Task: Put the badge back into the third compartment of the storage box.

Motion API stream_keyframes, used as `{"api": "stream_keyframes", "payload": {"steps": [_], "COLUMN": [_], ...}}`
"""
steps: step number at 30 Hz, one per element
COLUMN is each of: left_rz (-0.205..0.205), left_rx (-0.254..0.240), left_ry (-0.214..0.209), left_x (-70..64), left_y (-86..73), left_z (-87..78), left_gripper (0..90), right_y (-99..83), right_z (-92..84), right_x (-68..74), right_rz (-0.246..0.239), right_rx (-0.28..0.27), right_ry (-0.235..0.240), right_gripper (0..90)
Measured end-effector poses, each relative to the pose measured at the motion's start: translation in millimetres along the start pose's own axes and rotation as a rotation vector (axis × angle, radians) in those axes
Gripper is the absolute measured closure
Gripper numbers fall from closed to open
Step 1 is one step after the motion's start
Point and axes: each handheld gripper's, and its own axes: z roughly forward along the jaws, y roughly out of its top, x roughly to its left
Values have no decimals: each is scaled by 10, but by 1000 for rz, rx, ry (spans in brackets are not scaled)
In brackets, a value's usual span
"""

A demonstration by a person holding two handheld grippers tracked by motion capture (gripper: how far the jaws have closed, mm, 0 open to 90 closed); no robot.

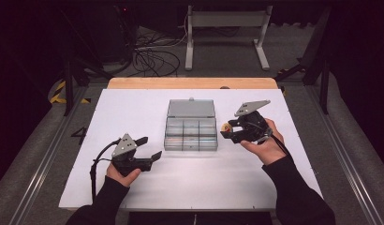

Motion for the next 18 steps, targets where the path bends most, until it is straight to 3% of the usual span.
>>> {"api": "stream_keyframes", "payload": {"steps": [12,13,14,18], "left_rz": [8,-6,10,-6], "left_rx": [-2,3,-2,4], "left_ry": [14,5,14,6], "left_x": [10,-1,11,0], "left_y": [1,-2,2,-3], "left_z": [-6,-8,-6,-9], "left_gripper": [224,224,224,224], "right_y": [168,180,194,220], "right_z": [164,184,205,260], "right_x": [-3,-1,-2,-15], "right_rz": [-13,-13,-14,-10], "right_rx": [-6,-10,-10,-14], "right_ry": [-19,-18,-24,-23], "right_gripper": [478,478,478,477]}}
